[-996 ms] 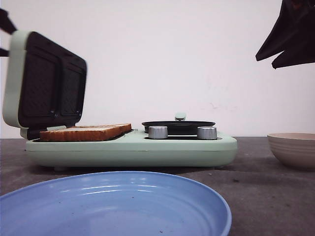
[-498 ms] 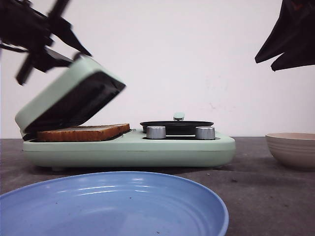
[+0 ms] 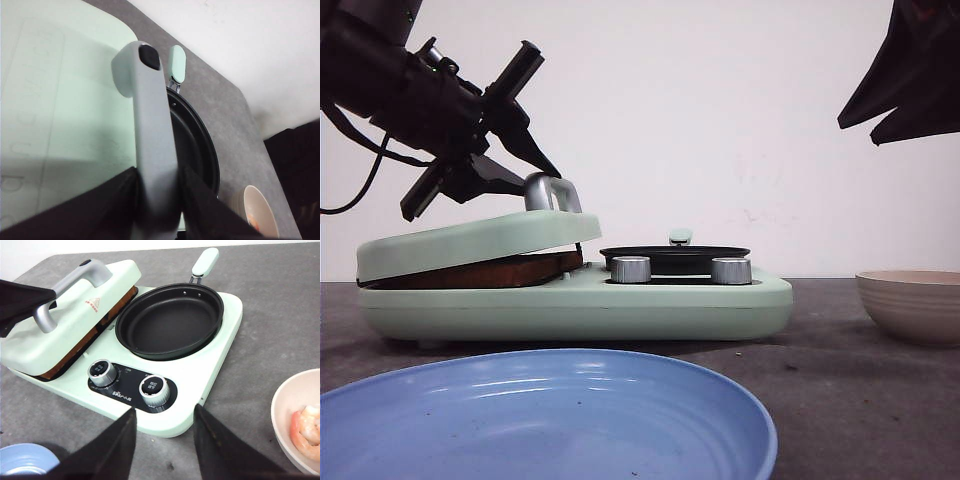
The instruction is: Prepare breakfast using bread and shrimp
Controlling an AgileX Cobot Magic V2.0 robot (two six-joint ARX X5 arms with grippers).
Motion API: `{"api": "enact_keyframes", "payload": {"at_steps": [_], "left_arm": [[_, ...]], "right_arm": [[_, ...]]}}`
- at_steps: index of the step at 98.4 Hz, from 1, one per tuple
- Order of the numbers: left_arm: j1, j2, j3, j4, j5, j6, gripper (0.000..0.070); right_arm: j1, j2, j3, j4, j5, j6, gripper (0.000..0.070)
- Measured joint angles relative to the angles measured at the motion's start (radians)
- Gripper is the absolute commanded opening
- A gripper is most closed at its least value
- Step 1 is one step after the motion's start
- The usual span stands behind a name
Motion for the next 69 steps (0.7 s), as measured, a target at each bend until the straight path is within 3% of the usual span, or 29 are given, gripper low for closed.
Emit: {"api": "enact_keyframes", "payload": {"at_steps": [6, 34, 53, 69], "left_arm": [[0.002, -0.002, 0.006, -0.022, -0.005, 0.026, 0.0322], [0.020, -0.105, 0.055, -0.072, -0.031, 0.158, 0.0322], [0.019, -0.272, 0.127, -0.079, -0.028, 0.304, 0.0321], [0.018, -0.390, 0.201, -0.226, -0.040, 0.456, 0.0321]], "right_arm": [[0.000, 0.000, 0.000, 0.000, 0.000, 0.000, 0.0204], [0.000, 0.000, 0.000, 0.000, 0.000, 0.000, 0.0204], [0.000, -0.022, 0.000, 0.000, 0.000, 0.000, 0.0204], [0.000, -0.062, 0.000, 0.007, 0.004, -0.014, 0.0204]]}}
